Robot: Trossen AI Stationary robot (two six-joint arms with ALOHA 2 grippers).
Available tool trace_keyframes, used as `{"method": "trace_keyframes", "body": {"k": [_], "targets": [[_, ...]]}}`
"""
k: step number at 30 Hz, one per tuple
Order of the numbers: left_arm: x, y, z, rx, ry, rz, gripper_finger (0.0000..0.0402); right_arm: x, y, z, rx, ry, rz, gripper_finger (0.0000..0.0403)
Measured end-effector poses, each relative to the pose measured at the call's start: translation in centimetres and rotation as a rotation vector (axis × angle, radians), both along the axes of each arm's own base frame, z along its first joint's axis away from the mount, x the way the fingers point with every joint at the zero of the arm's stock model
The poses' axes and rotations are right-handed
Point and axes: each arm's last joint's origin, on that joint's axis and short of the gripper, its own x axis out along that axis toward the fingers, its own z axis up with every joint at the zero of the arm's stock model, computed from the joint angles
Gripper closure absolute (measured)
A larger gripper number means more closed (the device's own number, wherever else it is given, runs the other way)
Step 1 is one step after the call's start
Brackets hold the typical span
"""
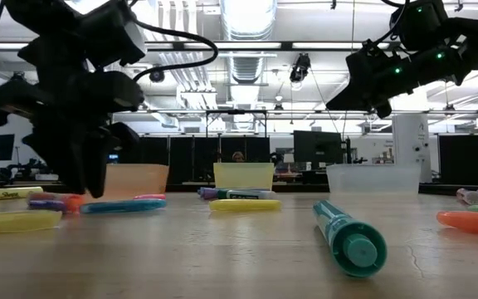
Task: Pick & Place Markers
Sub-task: Put the orange marker pen into the orange bin
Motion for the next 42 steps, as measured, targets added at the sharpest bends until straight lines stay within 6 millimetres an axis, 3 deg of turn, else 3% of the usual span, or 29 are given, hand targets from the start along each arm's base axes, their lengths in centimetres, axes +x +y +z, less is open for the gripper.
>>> {"method": "trace_keyframes", "body": {"k": [12,25,42], "targets": [[-0.8,-2.2,-0.1,-0.008,0.029,-0.106,0.0289,0.0,0.0,0.0,0.000,0.000,0.000,0.0385],[-1.4,-4.4,1.2,0.014,0.095,-0.193,0.0289,0.0,0.0,0.0,0.000,0.000,0.000,0.0385],[-2.6,-4.3,-0.9,0.100,0.098,-0.191,0.0289,0.0,0.0,0.0,0.004,-0.003,0.000,0.0385]]}}
